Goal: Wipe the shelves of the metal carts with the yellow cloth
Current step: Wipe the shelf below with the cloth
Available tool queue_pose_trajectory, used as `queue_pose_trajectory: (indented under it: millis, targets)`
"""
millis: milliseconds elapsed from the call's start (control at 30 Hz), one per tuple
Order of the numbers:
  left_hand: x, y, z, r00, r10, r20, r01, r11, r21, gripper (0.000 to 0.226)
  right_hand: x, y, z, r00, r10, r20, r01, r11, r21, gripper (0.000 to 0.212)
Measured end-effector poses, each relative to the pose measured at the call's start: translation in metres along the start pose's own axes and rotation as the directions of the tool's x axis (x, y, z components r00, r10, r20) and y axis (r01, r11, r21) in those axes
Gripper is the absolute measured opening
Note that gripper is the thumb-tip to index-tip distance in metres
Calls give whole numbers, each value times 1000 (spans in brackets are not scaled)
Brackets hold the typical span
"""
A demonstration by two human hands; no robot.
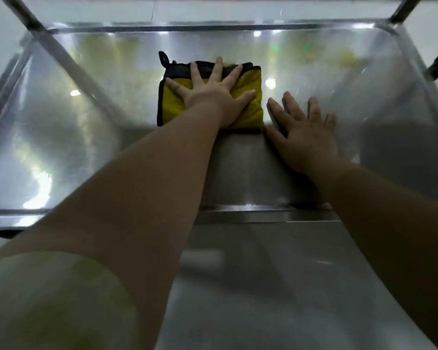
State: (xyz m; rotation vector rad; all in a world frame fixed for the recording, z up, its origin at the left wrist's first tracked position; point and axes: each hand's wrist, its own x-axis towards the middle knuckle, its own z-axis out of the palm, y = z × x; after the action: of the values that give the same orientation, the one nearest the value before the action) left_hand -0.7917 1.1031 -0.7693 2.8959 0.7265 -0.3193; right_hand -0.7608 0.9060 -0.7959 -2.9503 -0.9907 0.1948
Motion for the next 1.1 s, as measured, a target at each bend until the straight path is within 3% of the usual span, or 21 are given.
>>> queue_pose_trajectory:
  millis: [167,400,533,667,833,1100]
  targets:
    - [-60,-15,19,996,59,-59,-60,998,-18,71,3,3,0,1000,-12,-3,12,1000,0,63]
    - [-176,-36,46,999,19,43,-19,1000,2,72,1,1,2,1000,1,-25,0,1000,1,64]
    - [-149,-33,44,1000,9,13,-9,1000,-1,72,-1,0,2,1000,3,-23,-3,1000,-2,70]
    - [-83,-26,29,998,4,-59,-5,1000,-18,73,-1,-1,2,1000,4,-18,-4,1000,-12,63]
    - [-13,-8,4,998,-62,-10,61,997,-51,75,-1,-1,1,1000,1,-21,-1,1000,-10,63]
    - [-92,-30,28,998,45,-53,-45,999,1,71,1,5,0,1000,-11,-10,11,999,32,64]
